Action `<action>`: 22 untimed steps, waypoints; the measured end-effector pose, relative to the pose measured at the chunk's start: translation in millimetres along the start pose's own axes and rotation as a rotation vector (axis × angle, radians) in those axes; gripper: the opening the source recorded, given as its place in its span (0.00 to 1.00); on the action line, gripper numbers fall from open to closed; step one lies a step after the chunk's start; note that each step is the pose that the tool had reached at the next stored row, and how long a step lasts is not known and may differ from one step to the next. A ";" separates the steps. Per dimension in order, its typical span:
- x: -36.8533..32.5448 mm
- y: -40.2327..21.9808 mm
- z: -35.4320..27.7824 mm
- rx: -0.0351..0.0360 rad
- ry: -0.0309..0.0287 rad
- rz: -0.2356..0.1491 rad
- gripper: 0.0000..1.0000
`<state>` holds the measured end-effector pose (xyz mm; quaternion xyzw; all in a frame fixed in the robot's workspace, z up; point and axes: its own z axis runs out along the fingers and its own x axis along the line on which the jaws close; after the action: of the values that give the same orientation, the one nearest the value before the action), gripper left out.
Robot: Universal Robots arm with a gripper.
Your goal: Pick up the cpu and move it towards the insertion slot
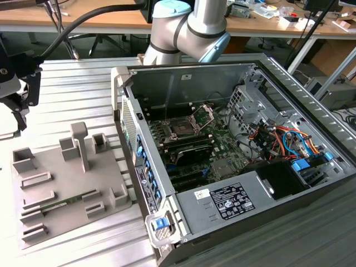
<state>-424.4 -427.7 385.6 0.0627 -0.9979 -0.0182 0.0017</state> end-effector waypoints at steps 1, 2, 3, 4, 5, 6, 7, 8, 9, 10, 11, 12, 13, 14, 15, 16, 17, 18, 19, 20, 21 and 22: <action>-0.7 -0.1 0.0 0.0001 -0.0001 0.000 0.55; -1.3 -0.2 0.0 0.0000 -0.0001 0.000 0.55; -1.8 -0.3 0.0 0.0001 0.0000 0.000 0.55; -2.5 -0.3 0.0 0.0000 -0.0001 0.000 0.55; -3.1 -0.4 0.0 0.0000 0.0000 0.000 0.55; -3.7 -0.5 0.0 0.0000 0.0000 0.000 0.55; -4.4 -0.6 0.0 0.0000 -0.0001 0.000 0.55; -5.8 -0.8 0.0 0.0000 -0.0001 0.000 0.55; -6.3 -0.8 0.0 0.0000 0.0000 0.000 0.55; -7.5 -1.0 0.0 0.0000 -0.0001 0.000 0.55; -8.0 -1.0 0.0 0.0000 -0.0001 0.000 0.55; -8.3 -1.0 0.0 0.0000 -0.0001 0.000 0.55; -8.6 -1.1 0.0 0.0001 -0.0002 0.000 0.55; -8.9 -1.1 0.0 0.0001 -0.0001 0.000 0.55; -9.2 -1.1 -0.1 0.0000 0.0001 0.000 0.55; -9.8 -1.2 -0.1 0.0000 0.0000 0.000 0.55; -10.0 -1.2 0.0 -0.0001 -0.0001 0.000 0.55; -10.4 -1.3 0.0 0.0000 -0.0001 0.000 0.55; -10.7 -1.3 0.0 0.0000 0.0000 0.000 0.55; -11.2 -1.4 -0.1 0.0000 -0.0001 0.000 0.55; -11.7 -1.5 0.0 0.0000 -0.0001 0.000 0.55; -12.9 -1.7 -0.1 0.0000 0.0000 0.000 0.55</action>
<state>-411.5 -427.8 385.6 0.0627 -0.9979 -0.0182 0.0016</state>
